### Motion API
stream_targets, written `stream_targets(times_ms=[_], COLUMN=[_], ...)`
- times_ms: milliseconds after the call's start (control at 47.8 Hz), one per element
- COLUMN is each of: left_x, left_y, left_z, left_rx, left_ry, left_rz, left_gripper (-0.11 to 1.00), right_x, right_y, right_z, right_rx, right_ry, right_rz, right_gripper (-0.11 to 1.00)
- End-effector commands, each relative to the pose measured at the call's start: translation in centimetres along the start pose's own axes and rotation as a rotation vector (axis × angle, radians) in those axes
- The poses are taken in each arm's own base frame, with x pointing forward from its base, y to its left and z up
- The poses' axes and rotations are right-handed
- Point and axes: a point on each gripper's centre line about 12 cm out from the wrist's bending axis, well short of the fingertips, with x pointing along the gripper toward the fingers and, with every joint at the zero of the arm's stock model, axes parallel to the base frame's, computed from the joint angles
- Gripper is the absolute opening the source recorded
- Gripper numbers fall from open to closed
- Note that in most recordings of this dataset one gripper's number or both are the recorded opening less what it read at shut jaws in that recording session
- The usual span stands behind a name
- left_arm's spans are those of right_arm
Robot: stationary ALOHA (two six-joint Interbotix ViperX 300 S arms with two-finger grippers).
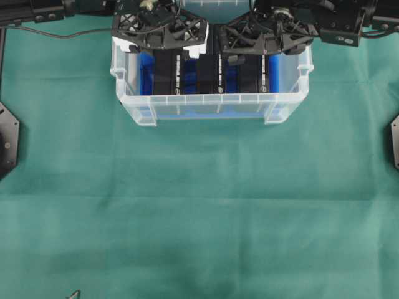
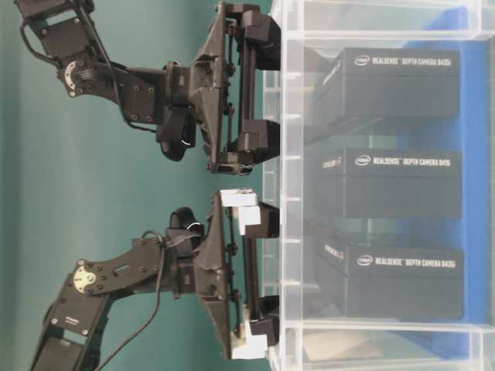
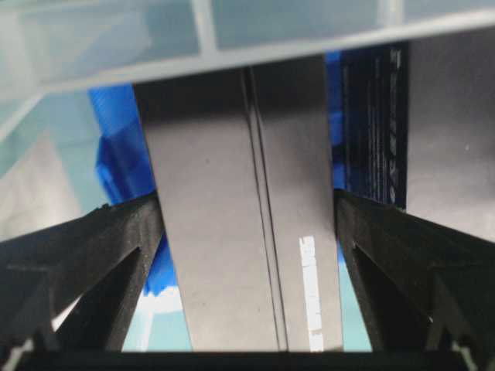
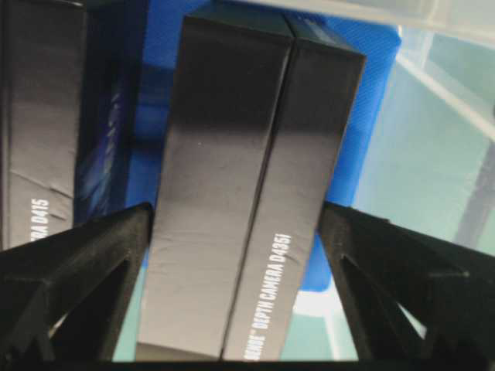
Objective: Take the box out of the case with both arms.
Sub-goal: 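Lower both grippers around the left and right boxes and close, then lift both gripped boxes straight up out of the bin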
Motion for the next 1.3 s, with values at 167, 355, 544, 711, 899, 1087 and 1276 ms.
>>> stream_targets(times_ms=[167, 355, 544, 711, 899, 1087, 1276], left_x=[0.0, 0.2, 0.2, 0.1, -0.4, -0.6, -0.8], left_y=[0.9, 1.0, 1.1, 1.3, 1.1, 1.1, 0.9], left_z=[0.3, 0.2, 0.0, -0.4, -0.5, -0.5, -0.7], left_rx=[-0.01, -0.009, -0.006, 0.01, 0.008, 0.003, 0.004], left_ry=[-0.001, 0.002, 0.013, 0.037, 0.038, 0.036, 0.034], left_rz=[0.01, 0.017, 0.025, 0.049, 0.04, 0.035, 0.031], left_gripper=[0.84, 0.84, 0.84, 0.8, 0.63, 0.63, 0.63], right_x=[0.1, 0.5, 0.4, 0.4, 0.4, 0.4, 0.3], right_y=[0.0, 0.0, 0.0, 0.0, 0.1, 0.6, 0.6], right_z=[0.1, 0.0, 0.0, 0.0, 0.1, 0.2, 0.2], right_rx=[0.008, 0.012, 0.015, 0.018, 0.025, 0.023, 0.03], right_ry=[-0.006, 0.004, 0.006, 0.007, -0.004, -0.019, -0.019], right_rz=[0.022, 0.014, 0.016, 0.013, 0.023, 0.057, 0.058], right_gripper=[0.95, 0.95, 0.95, 0.93, 0.65, 0.65, 0.65])
